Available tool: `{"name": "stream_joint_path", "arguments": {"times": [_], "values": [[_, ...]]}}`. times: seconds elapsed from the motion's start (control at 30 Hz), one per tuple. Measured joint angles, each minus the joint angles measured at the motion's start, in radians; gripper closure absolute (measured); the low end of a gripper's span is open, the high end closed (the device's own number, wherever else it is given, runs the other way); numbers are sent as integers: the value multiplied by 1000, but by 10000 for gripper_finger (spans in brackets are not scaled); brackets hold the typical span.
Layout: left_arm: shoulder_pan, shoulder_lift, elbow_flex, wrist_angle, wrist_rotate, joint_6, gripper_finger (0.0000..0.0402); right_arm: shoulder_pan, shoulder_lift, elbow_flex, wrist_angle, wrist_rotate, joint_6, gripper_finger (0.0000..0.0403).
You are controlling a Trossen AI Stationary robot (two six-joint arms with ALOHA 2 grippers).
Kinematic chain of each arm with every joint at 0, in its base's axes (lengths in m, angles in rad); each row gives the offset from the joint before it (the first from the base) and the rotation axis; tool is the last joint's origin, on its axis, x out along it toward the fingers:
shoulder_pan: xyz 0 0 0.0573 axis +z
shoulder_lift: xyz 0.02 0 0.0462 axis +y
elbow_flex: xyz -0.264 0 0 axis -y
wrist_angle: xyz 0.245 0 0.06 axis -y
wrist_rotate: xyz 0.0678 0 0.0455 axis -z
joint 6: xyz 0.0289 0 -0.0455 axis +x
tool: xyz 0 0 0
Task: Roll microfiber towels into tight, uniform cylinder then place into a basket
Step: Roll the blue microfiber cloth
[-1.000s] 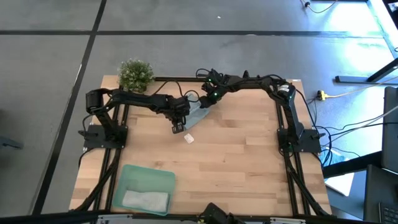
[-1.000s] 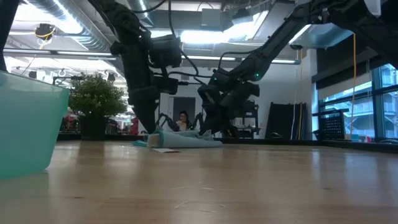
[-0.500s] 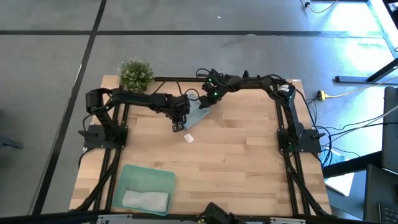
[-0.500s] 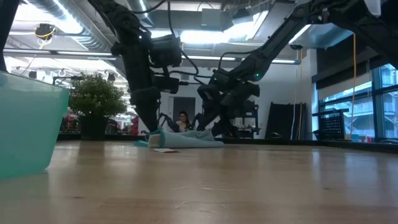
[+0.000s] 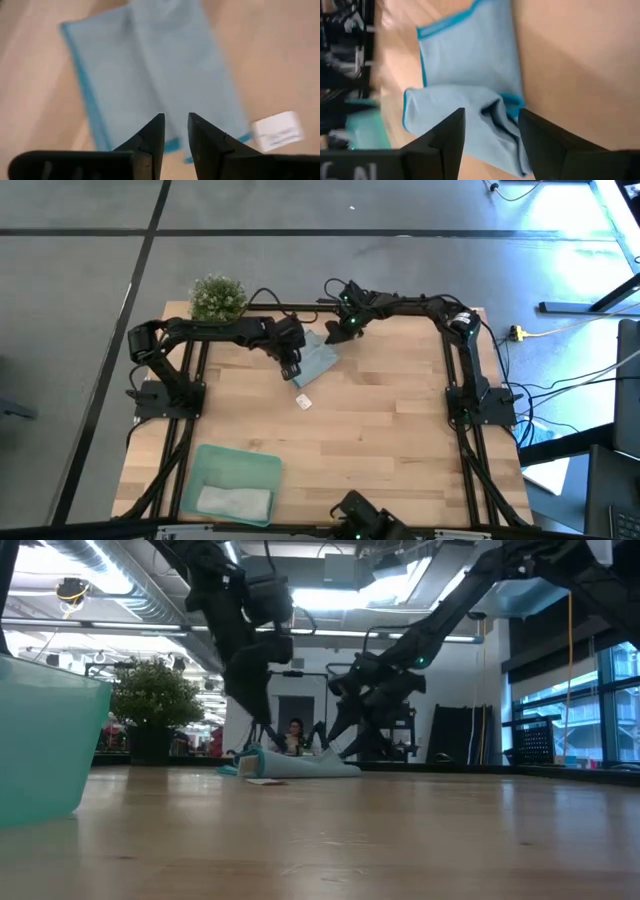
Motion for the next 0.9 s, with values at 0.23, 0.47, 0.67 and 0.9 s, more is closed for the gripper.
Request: {"name": "stream_joint_path", "arguments": {"times": [0.23, 0.47, 0.67, 0.9], "values": [[-77, 60, -20, 201, 71, -1, 321, -12, -115, 0, -59, 128, -61, 219], [-112, 171, -20, 311, -41, -4, 321, 10, -233, 0, -211, 220, -163, 219], [-93, 217, -20, 326, -100, -29, 321, 45, -350, 0, -312, 360, -216, 219], [-104, 225, -20, 304, 50, 36, 321, 60, -481, 0, -336, 390, -231, 219]]}}
